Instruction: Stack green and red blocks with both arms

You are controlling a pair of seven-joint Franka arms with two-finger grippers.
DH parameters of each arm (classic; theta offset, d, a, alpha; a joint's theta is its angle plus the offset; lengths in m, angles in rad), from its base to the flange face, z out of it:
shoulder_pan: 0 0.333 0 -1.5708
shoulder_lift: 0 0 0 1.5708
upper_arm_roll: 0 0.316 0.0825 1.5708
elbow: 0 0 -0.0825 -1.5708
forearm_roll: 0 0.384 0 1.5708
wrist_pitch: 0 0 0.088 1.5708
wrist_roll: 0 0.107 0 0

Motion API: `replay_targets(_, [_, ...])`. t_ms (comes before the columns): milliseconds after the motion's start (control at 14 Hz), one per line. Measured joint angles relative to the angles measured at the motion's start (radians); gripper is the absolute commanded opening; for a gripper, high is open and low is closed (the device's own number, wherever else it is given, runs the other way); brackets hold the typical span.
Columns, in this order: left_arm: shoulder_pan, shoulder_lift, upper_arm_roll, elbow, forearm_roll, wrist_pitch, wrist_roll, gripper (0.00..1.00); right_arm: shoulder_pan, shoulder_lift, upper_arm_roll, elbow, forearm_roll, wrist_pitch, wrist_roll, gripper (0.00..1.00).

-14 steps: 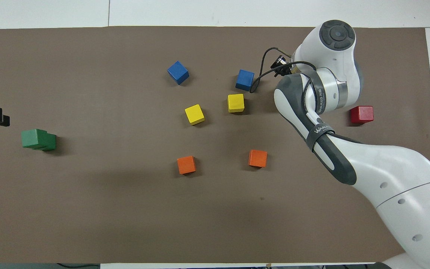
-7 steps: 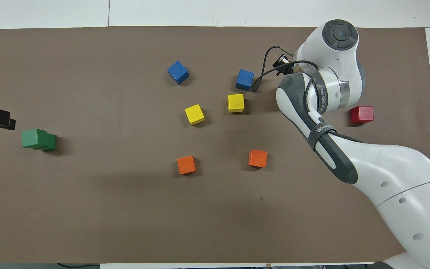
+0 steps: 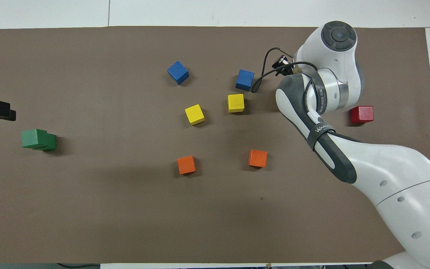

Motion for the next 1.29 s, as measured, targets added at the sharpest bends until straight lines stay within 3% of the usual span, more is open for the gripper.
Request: replay_targets(1286, [0.0, 0.0, 0.006, 0.0, 0.0, 0.006, -0.001, 1.0, -0.011, 0.001, -0.001, 0.02, -0.001, -0.024, -0.018, 1.0])
